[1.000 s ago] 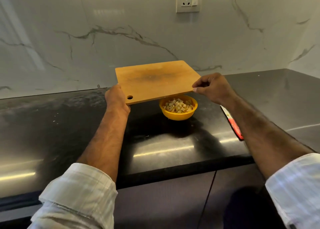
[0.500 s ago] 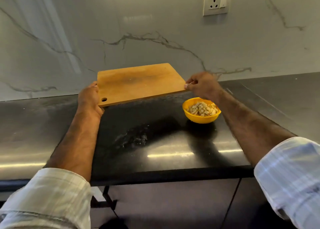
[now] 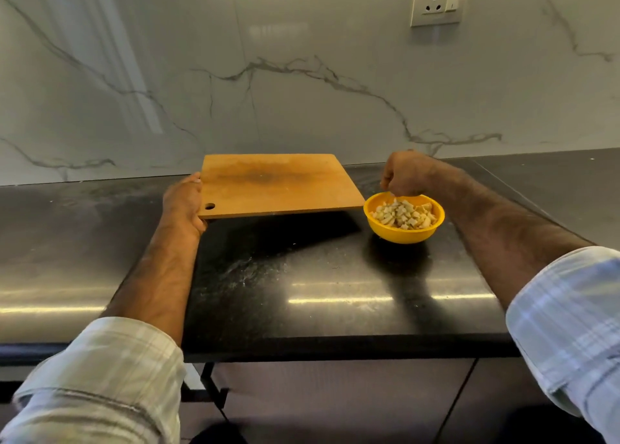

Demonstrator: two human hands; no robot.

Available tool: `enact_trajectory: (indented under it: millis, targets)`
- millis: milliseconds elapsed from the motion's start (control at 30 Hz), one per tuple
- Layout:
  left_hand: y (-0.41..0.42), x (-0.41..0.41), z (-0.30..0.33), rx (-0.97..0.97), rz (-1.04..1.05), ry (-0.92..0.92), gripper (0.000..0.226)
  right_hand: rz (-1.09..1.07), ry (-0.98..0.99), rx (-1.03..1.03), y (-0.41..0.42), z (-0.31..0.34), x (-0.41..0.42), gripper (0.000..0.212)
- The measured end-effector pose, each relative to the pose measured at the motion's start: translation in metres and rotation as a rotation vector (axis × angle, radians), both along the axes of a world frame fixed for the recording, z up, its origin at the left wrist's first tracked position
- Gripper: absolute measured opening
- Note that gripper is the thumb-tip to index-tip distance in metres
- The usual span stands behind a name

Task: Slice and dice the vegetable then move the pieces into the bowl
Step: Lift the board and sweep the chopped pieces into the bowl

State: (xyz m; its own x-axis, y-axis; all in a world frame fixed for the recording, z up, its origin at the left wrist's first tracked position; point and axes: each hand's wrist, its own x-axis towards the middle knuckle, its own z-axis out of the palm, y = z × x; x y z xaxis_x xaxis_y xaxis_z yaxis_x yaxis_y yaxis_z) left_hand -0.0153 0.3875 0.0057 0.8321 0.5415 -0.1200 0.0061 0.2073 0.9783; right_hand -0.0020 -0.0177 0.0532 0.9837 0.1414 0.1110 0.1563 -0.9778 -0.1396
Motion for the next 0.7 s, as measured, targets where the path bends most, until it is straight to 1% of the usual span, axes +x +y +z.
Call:
enact_trajectory:
  millis: [167, 367, 433, 500, 600, 700]
  targets:
    - [-0.009, 0.007, -0.012, 0.042, -0.036, 0.044, 0.023, -0.002, 0.055, -0.047, -0.011, -0.009, 0.013, 0.014]
    - [-0.018, 0.019, -0.024, 0.104, -0.079, 0.126, 0.023, 0.016, 0.082, -0.092, -0.035, -0.013, 0.02, 0.029]
    - [-0.023, 0.023, -0.028, 0.15, -0.097, 0.156, 0.02, 0.032, 0.103, -0.102, -0.041, -0.016, 0.019, 0.028]
    - [-0.032, 0.028, -0.032, 0.284, -0.109, 0.157, 0.024, 0.054, 0.118, -0.103, -0.049, -0.015, 0.015, 0.025]
    - [-0.041, 0.03, -0.039, 0.623, -0.146, 0.087, 0.03, 0.069, 0.122, -0.067, -0.057, -0.009, 0.007, 0.022]
    - [-0.043, 0.03, -0.042, 0.906, -0.217, 0.119, 0.037, 0.027, 0.136, 0.005, -0.069, -0.006, 0.004, 0.016]
